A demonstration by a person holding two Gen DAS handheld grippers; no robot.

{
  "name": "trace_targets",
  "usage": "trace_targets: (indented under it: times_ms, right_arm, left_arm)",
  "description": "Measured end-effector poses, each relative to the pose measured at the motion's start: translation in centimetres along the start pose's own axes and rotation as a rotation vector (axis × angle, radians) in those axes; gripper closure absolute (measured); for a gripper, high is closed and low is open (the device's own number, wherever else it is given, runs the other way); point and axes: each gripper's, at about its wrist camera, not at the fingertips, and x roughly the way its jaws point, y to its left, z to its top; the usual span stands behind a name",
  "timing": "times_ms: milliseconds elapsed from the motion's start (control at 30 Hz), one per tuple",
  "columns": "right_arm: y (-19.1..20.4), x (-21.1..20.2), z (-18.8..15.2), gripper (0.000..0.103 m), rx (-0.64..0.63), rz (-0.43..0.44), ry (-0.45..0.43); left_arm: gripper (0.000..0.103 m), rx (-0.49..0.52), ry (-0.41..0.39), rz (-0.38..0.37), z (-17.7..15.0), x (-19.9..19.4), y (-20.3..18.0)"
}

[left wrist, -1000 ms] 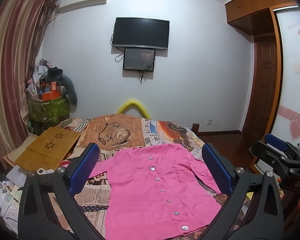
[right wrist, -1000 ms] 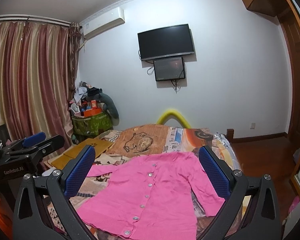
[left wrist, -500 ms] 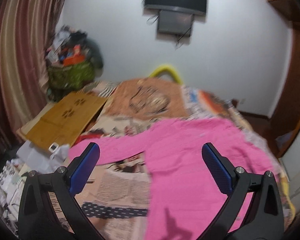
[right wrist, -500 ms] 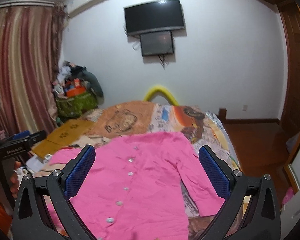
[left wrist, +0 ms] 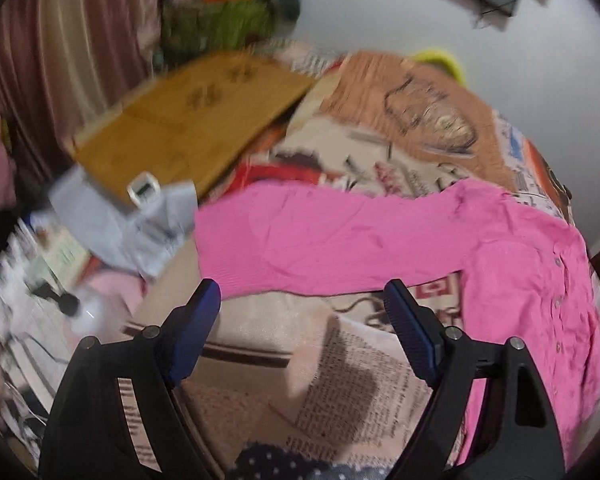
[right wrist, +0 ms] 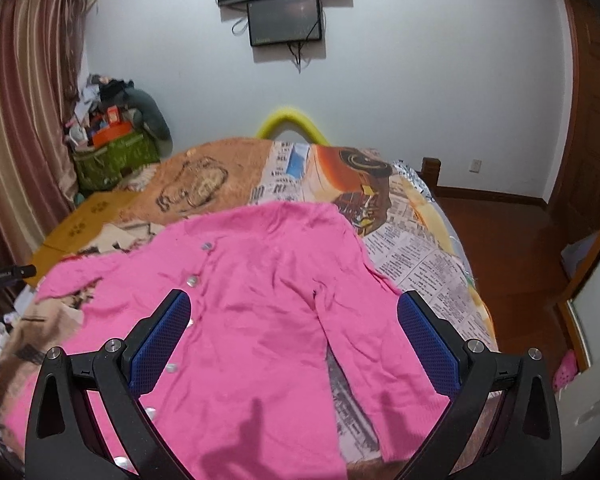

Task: Fold small clothes
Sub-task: 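Reach the left gripper to a sleeve cuff and close on it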

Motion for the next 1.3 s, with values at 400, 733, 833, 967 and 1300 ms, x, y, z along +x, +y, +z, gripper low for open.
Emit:
trace_targets:
  times_ms: [400,733,833,967,1300]
  right_arm:
    - [-1.8,4.8,-1.4,0.001,0.046,0.027,0.134]
    - [-3.3,4.1,-1.2,0.001,0.105,0.027,0.124]
    - [-3.3,3.8,-1.0,0.001,0.108,0.029,0.116]
    - [-2.9,3.4,-0.6,0.001,0.095,0.019,0.098]
    - [-2.6,3.0,-0.4,0.001,0.096,0.011,0.088]
  left_arm:
    - [0.027,-0.191,0.119,-0.145,2.1,5.5,3.9]
    - [0.085,-0.169,0.120,-0.066,2.7,5.2,5.5]
    - [0.085,-0.208,0.155,-0.084,1.9,4.2,6.4]
    - [0.062,-0.256,0.217,-0.135,0.3,3.5,7.2]
    - [0.027,-0.357,0.265,-0.213,0.5,6.7,7.1]
